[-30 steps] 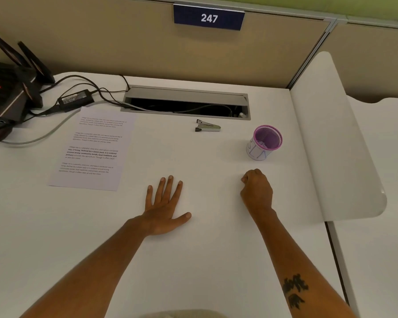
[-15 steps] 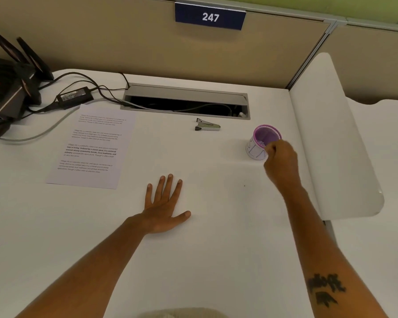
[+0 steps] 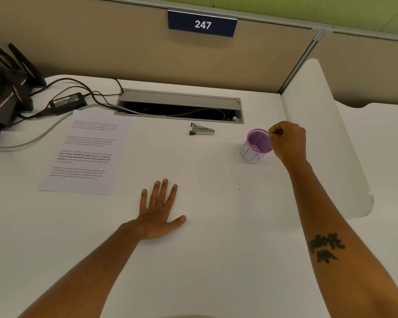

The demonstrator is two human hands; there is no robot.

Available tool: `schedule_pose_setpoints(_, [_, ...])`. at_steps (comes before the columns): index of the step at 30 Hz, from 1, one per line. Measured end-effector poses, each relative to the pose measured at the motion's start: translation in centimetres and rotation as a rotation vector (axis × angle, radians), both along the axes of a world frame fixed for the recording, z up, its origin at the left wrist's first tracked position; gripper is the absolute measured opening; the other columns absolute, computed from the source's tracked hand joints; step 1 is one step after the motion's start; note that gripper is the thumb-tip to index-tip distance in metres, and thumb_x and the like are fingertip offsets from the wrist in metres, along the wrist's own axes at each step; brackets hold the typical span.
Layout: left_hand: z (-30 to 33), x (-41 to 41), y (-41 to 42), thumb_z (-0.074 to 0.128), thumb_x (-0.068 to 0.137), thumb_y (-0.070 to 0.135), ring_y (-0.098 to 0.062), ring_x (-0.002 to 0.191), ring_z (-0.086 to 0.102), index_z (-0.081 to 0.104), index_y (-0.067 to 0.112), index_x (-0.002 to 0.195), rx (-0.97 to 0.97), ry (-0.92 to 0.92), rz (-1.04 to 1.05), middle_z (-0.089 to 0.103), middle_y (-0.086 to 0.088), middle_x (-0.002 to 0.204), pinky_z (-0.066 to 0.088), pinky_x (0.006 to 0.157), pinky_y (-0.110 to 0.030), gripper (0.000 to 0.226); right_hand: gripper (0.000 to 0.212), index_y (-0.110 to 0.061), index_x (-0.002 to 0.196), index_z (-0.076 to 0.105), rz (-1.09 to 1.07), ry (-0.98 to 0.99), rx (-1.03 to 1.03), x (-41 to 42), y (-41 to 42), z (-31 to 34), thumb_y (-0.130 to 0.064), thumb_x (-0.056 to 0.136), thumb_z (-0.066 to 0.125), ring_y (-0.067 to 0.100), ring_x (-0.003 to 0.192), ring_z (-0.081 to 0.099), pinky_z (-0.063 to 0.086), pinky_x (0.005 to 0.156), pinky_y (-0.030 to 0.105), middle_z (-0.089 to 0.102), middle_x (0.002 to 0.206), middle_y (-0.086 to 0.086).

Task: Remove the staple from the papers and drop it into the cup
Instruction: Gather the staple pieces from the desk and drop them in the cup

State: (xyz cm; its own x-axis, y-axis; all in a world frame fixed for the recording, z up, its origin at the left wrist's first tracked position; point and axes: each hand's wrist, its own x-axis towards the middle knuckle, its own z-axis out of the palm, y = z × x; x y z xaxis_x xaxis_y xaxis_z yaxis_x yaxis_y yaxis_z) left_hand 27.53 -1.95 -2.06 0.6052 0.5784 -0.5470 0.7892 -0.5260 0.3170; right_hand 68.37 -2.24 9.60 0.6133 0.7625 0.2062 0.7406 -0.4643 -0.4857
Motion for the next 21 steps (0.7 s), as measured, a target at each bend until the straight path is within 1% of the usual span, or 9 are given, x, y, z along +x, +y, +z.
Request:
schedule_pose_setpoints(2, [0.0, 0.0, 0.0, 0.000, 0.068, 0.093, -0.019, 0.144, -0.051, -0.039, 0.035, 0.153, 0.001, -0.003, -0.002, -0.056, 0.004, 0.154, -0.028, 0.120, -0.055, 0.110, 0.010, -0.006, 0.093, 0.079, 0.014, -0.006, 0.014, 0.1, -0.2, -0.1, -0.003, 0.091, 0.069, 0.022, 0.081, 0.069, 0.060, 0.080, 0.034, 0.079, 0.094, 0.012])
schedule_pose_setpoints(4, [-0.1, 0.0, 0.0, -0.001, 0.068, 0.093, -0.018, 0.143, -0.052, -0.039, 0.035, 0.152, -0.001, -0.007, -0.004, -0.057, 0.005, 0.154, -0.029, 0.120, -0.055, 0.110, 0.010, -0.007, 0.090, 0.079, 0.011, -0.004, 0.060, -0.1, -0.5, -0.2, -0.003, 0.089, 0.069, 0.024, 0.080, 0.072, 0.062, 0.078, 0.033, 0.079, 0.092, 0.011])
schedule_pose_setpoints(6, [-0.1, 0.0, 0.1, -0.001, 0.068, 0.094, -0.018, 0.143, -0.052, -0.039, 0.035, 0.152, -0.002, -0.010, -0.005, -0.057, 0.006, 0.153, -0.029, 0.120, -0.054, 0.110, 0.009, -0.007, 0.090, 0.078, 0.028, 0.002, 0.109, -0.6, -1.1, -0.3, -0.004, 0.089, 0.070, 0.024, 0.079, 0.072, 0.056, 0.072, 0.021, 0.078, 0.090, 0.010])
schedule_pose_setpoints(8, [-0.1, 0.0, 0.1, 0.000, 0.069, 0.093, -0.017, 0.142, -0.053, -0.039, 0.035, 0.153, -0.004, -0.013, -0.004, -0.058, 0.006, 0.153, -0.029, 0.120, -0.054, 0.109, 0.008, -0.007, 0.094, 0.078, 0.046, 0.036, 0.150, -1.7, -2.2, -0.5, -0.006, 0.089, 0.072, 0.018, 0.078, 0.069, 0.047, 0.071, 0.009, 0.078, 0.092, 0.008])
schedule_pose_setpoints(11, [-0.1, 0.0, 0.0, 0.002, 0.071, 0.092, -0.017, 0.143, -0.053, -0.039, 0.035, 0.153, -0.002, -0.008, -0.005, -0.057, 0.006, 0.154, -0.028, 0.120, -0.055, 0.108, 0.010, -0.010, 0.094, 0.079, 0.048, 0.141, 0.215, -4.2, -4.5, -1.5, -0.005, 0.086, 0.074, 0.008, 0.076, 0.066, 0.046, 0.072, 0.003, 0.076, 0.091, 0.003])
schedule_pose_setpoints(13, [-0.1, 0.0, 0.0, 0.002, 0.071, 0.092, -0.017, 0.143, -0.052, -0.038, 0.035, 0.153, 0.003, -0.006, -0.004, -0.056, 0.006, 0.155, -0.028, 0.121, -0.055, 0.107, 0.011, -0.010, 0.091, 0.078, 0.077, 0.182, 0.212, -6.0, -6.3, -3.0, -0.001, 0.086, 0.074, 0.007, 0.074, 0.065, 0.048, 0.070, 0.005, 0.075, 0.088, 0.001])
schedule_pose_setpoints(17, [-0.1, 0.0, 0.0, 0.000, 0.069, 0.093, -0.018, 0.144, -0.051, -0.038, 0.035, 0.153, 0.004, -0.005, -0.004, -0.055, 0.005, 0.155, -0.027, 0.121, -0.055, 0.109, 0.018, -0.010, 0.099, 0.078, 0.198, 0.128, 0.031, -7.6, -9.3, -7.6, 0.002, 0.091, 0.068, 0.014, 0.084, 0.066, 0.058, 0.079, 0.029, 0.074, 0.097, 0.003])
schedule_pose_setpoints(19, [-0.1, 0.0, 0.0, 0.000, 0.069, 0.093, -0.018, 0.144, -0.051, -0.038, 0.035, 0.153, 0.006, -0.002, -0.005, -0.055, 0.004, 0.156, -0.027, 0.121, -0.056, 0.109, 0.024, -0.009, 0.109, 0.077, 0.213, 0.123, -0.079, -7.8, -10.3, -9.2, 0.002, 0.095, 0.063, 0.021, 0.094, 0.067, 0.056, 0.084, 0.031, 0.071, 0.105, 0.007])
schedule_pose_setpoints(21, [-0.2, 0.0, 0.0, 0.000, 0.069, 0.093, -0.018, 0.144, -0.051, -0.039, 0.035, 0.153, 0.010, 0.001, -0.006, -0.055, 0.004, 0.156, -0.027, 0.121, -0.055, 0.109, 0.031, -0.010, 0.117, 0.076, 0.244, 0.101, -0.152, -8.3, -10.9, -10.0, 0.004, 0.097, 0.057, 0.026, 0.102, 0.062, 0.049, 0.085, 0.028, 0.067, 0.110, 0.008])
